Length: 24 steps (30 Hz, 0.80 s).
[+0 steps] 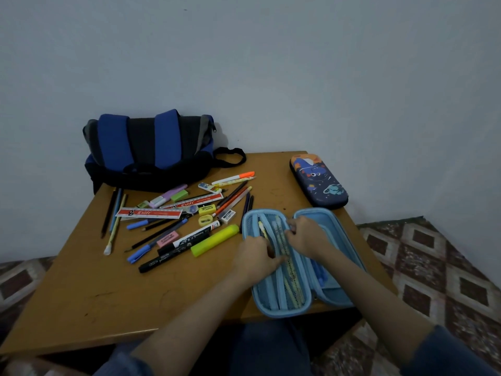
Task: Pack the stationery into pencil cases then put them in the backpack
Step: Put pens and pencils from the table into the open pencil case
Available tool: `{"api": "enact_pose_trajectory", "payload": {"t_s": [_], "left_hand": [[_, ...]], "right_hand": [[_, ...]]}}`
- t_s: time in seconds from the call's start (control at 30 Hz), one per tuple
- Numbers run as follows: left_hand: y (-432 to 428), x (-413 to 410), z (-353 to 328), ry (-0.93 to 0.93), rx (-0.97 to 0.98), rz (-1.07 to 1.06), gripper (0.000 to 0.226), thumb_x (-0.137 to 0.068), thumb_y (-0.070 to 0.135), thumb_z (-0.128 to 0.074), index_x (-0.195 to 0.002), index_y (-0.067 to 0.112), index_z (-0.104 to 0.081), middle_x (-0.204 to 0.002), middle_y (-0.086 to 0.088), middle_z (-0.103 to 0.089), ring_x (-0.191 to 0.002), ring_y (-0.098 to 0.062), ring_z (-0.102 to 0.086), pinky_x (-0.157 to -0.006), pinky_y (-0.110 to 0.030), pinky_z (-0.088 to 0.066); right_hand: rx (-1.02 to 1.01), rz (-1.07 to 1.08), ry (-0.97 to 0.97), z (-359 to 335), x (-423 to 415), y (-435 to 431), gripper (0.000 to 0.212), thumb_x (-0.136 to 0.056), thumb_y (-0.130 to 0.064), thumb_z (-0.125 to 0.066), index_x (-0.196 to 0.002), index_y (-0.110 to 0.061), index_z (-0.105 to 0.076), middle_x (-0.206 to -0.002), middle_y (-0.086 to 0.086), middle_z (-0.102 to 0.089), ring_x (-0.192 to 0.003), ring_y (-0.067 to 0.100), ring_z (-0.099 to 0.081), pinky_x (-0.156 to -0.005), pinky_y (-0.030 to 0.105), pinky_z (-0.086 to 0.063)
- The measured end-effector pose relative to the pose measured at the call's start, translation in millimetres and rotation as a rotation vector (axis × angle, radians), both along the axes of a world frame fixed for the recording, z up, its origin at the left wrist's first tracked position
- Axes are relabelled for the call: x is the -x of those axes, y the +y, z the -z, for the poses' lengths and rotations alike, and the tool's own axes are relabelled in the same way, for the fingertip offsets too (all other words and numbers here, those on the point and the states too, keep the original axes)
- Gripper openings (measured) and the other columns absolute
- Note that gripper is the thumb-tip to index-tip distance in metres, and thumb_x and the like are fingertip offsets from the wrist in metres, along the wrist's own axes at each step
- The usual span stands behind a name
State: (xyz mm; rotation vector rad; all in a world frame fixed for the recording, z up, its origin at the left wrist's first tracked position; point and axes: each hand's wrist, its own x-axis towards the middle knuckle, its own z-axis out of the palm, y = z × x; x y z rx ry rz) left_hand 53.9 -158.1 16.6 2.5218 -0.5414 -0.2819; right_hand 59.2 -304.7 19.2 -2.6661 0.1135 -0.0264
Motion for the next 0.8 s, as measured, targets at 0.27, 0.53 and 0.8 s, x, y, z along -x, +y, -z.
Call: {"api": "enact_pose_trajectory", "payload": {"t_s": [0.27,0.53,0.8], "left_hand": [[-1.2,4.8,5.0,0.088,0.212,-0.095,0.016,-0.083,0.016,-0.066,-0.071,0.014,-0.056,-0.072,0.004,-0.055,-0.061,-0.001,-0.048,-0.048,-0.006,-0.037],[2.2,5.5,9.6,0.235,0.411,-0.126,0.018,-0.084,0.006,-0.062,-0.088,0.016,-0.047,-0.086,0.001,-0.057,-0.079,-0.012,-0.058,-0.067,-0.022,-0.050],[65.9,-10.2,-2.2,-0.119,0.431,-0.272,0.010,-0.091,0.013,-0.056,-0.100,0.017,-0.055,-0.088,0.005,-0.059,-0.080,-0.008,-0.058,-0.062,-0.010,-0.042]], "right_hand": [[0.027,0.020,-0.007,-3.0,2.4,0.5,0.052,-0.090,-0.011,-0.052,-0.054,-0.025,-0.017,-0.057,0.002,-0.033,-0.082,0.027,-0.055,-0.068,0.026,-0.036],[0.050,0.008,0.097,-10.5,7.4,2.8,0.035,-0.095,-0.018,-0.048,-0.124,0.001,-0.054,-0.122,0.020,-0.050,-0.117,0.031,-0.049,-0.098,0.034,-0.040],[0.080,0.026,0.111,-9.3,4.5,5.7,0.045,-0.096,-0.030,-0.048,-0.127,0.003,-0.051,-0.133,0.016,-0.047,-0.122,0.028,-0.046,-0.100,0.033,-0.037]]}}
